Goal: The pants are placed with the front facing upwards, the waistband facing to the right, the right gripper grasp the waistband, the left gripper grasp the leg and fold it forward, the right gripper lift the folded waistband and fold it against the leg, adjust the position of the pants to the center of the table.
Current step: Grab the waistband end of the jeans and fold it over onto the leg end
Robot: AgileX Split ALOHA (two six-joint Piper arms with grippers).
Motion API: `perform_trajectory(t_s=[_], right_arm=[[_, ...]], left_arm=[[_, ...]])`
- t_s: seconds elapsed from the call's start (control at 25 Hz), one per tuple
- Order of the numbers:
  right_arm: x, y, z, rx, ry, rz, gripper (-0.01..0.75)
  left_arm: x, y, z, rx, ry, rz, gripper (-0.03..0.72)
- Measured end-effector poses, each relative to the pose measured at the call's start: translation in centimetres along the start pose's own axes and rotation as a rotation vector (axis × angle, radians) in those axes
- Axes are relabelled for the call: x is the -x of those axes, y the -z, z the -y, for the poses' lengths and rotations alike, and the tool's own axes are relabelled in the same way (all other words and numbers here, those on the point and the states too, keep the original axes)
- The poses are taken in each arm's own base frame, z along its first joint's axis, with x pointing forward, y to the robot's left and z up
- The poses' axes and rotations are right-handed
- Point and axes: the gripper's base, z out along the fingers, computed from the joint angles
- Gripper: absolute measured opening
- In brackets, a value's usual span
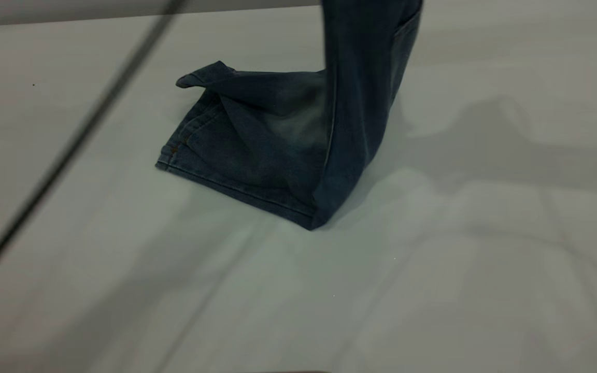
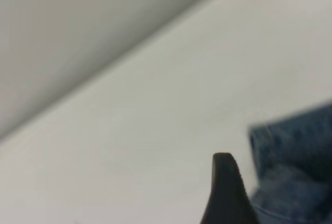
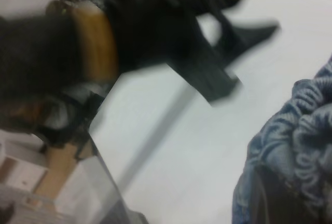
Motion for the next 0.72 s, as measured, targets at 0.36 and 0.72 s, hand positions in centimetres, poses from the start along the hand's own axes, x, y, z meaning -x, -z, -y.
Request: perform_trajectory(t_s=[0.36, 0.72], right_arm=[[-2.9, -8.5, 0.0, -0.124, 0.098, -0.008, 0.053], [-5.9, -15.2, 3.0, -0.168, 0.045, -0.077, 0.125]], left_arm=[[3.9, 11.2, -6.1, 0.114, 0.095, 0.256, 0.44], [4.3, 14.3, -7.6, 0.129, 0.131, 0.317, 0.44]])
